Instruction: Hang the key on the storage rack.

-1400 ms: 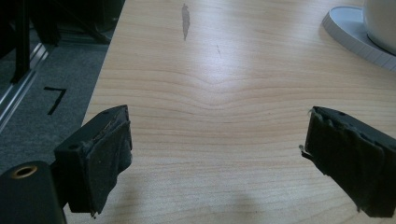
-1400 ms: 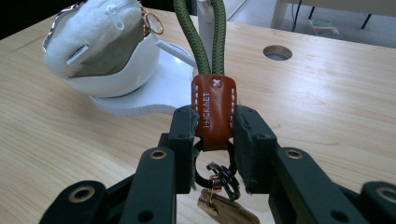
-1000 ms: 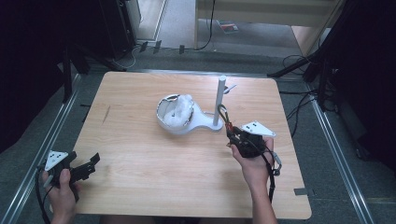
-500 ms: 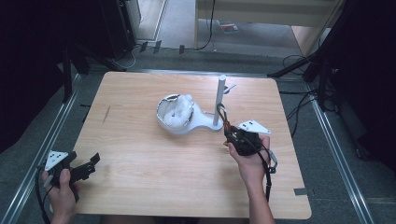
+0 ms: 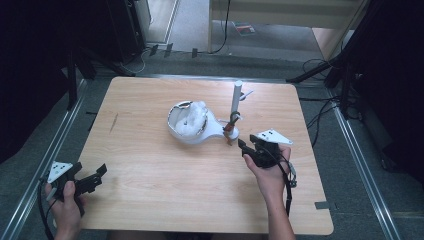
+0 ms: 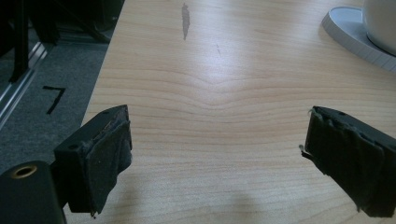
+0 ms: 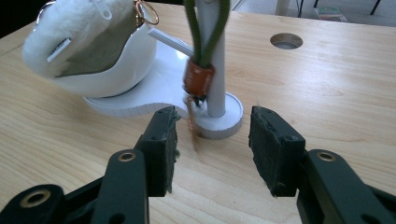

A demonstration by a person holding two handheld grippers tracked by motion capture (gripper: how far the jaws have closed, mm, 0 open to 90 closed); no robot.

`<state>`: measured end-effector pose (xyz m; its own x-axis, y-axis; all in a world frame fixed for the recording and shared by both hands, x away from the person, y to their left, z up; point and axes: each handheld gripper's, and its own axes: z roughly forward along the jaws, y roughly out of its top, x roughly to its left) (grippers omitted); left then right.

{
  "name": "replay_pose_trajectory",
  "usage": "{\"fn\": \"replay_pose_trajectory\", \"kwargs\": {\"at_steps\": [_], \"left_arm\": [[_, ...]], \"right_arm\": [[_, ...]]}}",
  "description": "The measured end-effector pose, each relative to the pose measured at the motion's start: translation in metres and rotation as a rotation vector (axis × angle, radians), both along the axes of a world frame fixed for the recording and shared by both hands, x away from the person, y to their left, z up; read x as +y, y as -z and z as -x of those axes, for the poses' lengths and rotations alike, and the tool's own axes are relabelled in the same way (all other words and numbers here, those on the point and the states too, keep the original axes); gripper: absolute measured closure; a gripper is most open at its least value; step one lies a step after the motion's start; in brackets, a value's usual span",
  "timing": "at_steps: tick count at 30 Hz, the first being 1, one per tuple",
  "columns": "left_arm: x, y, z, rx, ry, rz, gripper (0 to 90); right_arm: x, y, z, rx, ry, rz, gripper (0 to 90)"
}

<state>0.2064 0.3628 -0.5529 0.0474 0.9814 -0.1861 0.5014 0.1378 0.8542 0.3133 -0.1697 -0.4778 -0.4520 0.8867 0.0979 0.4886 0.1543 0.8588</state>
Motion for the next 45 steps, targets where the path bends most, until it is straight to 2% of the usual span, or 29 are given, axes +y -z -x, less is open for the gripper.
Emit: {"fn": "replay_pose_trajectory", "kwargs": {"at_steps": [4,7,11,12,13,15,19,22,28,36,39,45], "left_arm": [[0.000,0.000,0.000,0.000,0.000,0.000,7.9],[0.000,0.000,0.000,0.000,0.000,0.000,8.0],[0.000,0.000,0.000,0.000,0.000,-0.001,7.9],[0.000,0.000,0.000,0.000,0.000,-0.001,7.9],[0.000,0.000,0.000,0.000,0.001,-0.002,7.9],[0.000,0.000,0.000,0.001,0.000,-0.003,7.9],[0.000,0.000,0.000,0.001,0.000,-0.003,8.0],[0.000,0.000,0.000,0.001,0.001,-0.004,8.0],[0.000,0.000,0.000,0.003,0.001,-0.006,7.9],[0.000,0.000,0.000,0.005,0.003,-0.007,7.9],[0.000,0.000,0.000,0.006,0.003,-0.008,7.9],[-0.001,0.000,0.000,0.005,0.003,-0.009,7.9]], "right_arm": [[-0.006,0.001,0.003,-0.003,0.002,0.002,50.1],[-0.015,0.002,0.008,-0.010,0.013,0.009,44.7],[-0.029,0.004,0.012,-0.003,0.051,-0.013,33.3],[-0.029,0.004,0.012,-0.003,0.051,-0.013,33.3],[-0.036,0.006,0.014,0.004,0.075,-0.020,24.6],[-0.041,0.008,0.017,0.010,0.102,-0.010,15.3],[-0.050,0.011,0.022,0.012,0.120,0.005,11.5],[-0.059,0.014,0.026,0.031,0.127,0.001,1.6],[-0.074,0.021,0.033,0.049,0.148,-0.009,0.0],[-0.092,0.031,0.043,0.063,0.162,0.003,0.0],[-0.104,0.035,0.049,0.064,0.180,0.017,0.0],[-0.120,0.042,0.059,0.063,0.213,0.008,0.0]]}}
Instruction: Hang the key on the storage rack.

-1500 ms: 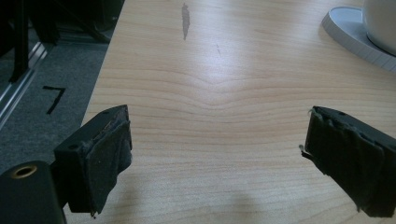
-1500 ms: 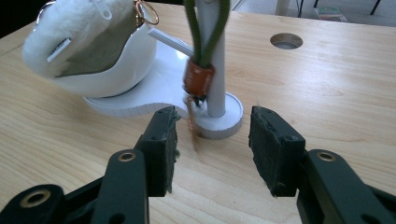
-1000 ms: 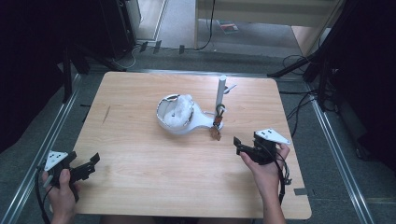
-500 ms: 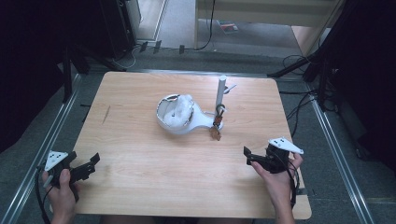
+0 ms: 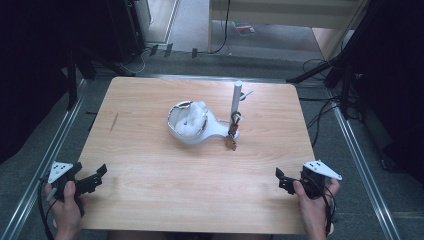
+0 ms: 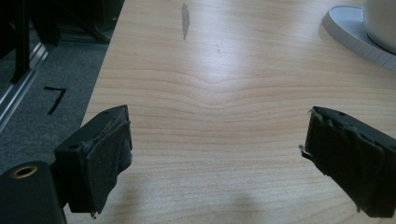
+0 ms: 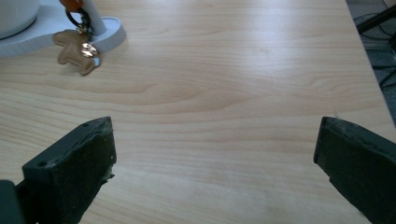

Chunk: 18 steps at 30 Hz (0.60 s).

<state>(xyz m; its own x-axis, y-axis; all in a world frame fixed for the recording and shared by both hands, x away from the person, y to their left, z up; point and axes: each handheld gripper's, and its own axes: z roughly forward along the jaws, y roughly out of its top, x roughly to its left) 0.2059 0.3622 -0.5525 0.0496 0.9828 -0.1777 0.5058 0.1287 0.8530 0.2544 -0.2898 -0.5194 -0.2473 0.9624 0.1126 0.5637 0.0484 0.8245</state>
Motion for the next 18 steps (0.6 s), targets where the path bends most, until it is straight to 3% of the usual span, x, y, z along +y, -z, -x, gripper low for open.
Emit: {"fn": "replay_pose_trajectory", "kwargs": {"at_steps": [18], "left_arm": [[0.000,0.000,0.000,0.000,-0.001,0.002,7.9]], "right_arm": [[-0.048,0.016,0.026,0.029,0.061,-0.026,0.0]]}}
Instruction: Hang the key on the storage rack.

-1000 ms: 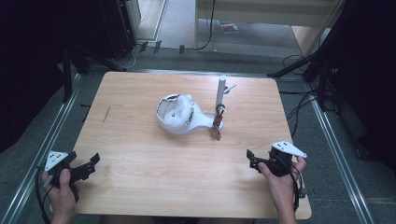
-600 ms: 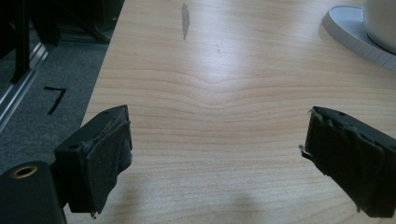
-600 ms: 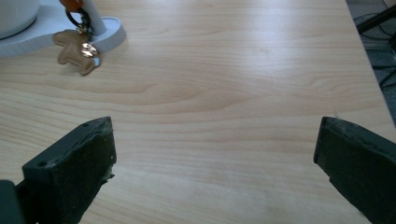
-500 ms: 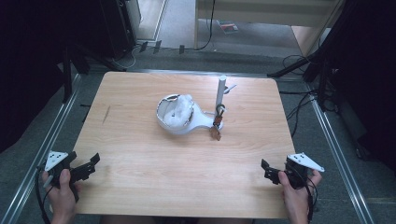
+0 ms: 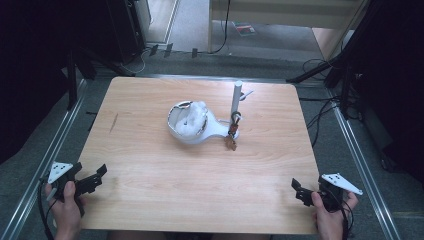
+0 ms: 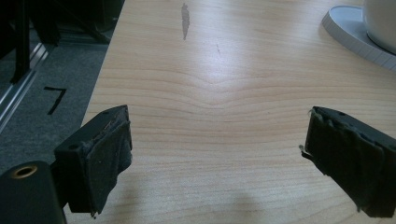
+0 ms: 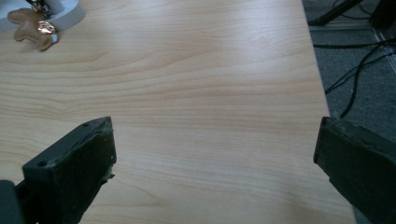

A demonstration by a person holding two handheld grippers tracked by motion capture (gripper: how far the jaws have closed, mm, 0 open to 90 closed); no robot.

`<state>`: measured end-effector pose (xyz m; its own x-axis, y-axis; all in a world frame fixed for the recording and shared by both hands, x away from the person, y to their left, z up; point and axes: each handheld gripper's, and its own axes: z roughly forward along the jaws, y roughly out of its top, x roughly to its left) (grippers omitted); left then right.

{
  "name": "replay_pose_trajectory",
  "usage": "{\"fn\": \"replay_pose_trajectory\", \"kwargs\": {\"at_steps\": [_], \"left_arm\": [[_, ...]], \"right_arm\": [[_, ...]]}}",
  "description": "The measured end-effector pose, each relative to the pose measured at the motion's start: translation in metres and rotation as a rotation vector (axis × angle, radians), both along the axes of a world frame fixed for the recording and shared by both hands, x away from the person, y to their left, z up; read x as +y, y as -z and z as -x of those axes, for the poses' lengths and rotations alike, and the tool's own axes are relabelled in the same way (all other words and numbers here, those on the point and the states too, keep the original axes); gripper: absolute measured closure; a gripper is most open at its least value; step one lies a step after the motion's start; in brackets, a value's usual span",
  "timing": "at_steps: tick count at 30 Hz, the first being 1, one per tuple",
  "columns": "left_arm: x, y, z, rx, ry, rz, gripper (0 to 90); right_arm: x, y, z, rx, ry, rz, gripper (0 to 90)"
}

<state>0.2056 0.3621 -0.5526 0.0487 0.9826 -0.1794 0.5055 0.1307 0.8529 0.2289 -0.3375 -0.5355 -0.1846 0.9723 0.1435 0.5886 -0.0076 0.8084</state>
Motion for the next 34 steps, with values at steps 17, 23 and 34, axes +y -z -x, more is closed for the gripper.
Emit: {"fn": "replay_pose_trajectory", "kwargs": {"at_steps": [17,23,34], "left_arm": [[0.000,0.000,0.000,0.001,0.000,-0.001,7.9],[0.000,0.000,0.000,0.001,0.000,-0.003,7.9],[0.000,0.000,0.000,0.002,0.002,-0.009,7.9]], "right_arm": [[-0.023,0.010,0.016,0.010,0.029,-0.010,0.0],[-0.023,0.011,0.018,0.000,0.031,-0.033,0.0],[-0.027,0.013,0.019,-0.007,0.040,-0.066,0.0]]}}
